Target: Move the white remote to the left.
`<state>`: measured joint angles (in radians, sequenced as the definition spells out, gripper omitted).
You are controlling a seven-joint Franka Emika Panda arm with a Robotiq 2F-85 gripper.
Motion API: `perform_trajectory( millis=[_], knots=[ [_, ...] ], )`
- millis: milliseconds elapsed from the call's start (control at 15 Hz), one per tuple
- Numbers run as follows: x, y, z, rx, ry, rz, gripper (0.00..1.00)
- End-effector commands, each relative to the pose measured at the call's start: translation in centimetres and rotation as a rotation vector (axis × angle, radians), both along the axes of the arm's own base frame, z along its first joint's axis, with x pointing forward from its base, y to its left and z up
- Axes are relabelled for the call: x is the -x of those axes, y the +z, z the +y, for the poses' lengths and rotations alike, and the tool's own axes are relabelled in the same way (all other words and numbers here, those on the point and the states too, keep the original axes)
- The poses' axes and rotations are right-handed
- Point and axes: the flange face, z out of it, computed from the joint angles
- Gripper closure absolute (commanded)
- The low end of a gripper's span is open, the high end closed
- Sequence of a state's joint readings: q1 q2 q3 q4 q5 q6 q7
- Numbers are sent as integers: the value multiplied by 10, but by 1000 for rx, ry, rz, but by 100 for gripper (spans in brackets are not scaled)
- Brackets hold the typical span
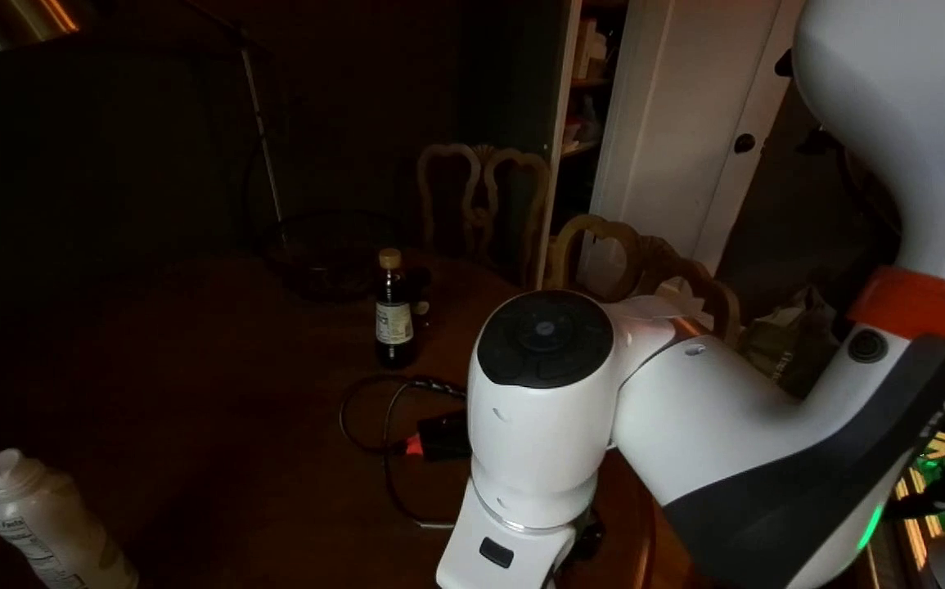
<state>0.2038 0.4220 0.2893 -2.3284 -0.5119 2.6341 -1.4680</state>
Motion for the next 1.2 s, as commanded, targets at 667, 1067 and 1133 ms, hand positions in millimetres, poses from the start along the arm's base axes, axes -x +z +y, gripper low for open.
perform_trajectory(
  millis=[667,1067,1133],
  knots=[
    [-22,141,-95,-129,-605,57,0],
    [-17,189,-185,-192,-950,88,0],
    [-14,194,-200,-203,-1004,88,0]
  ],
)
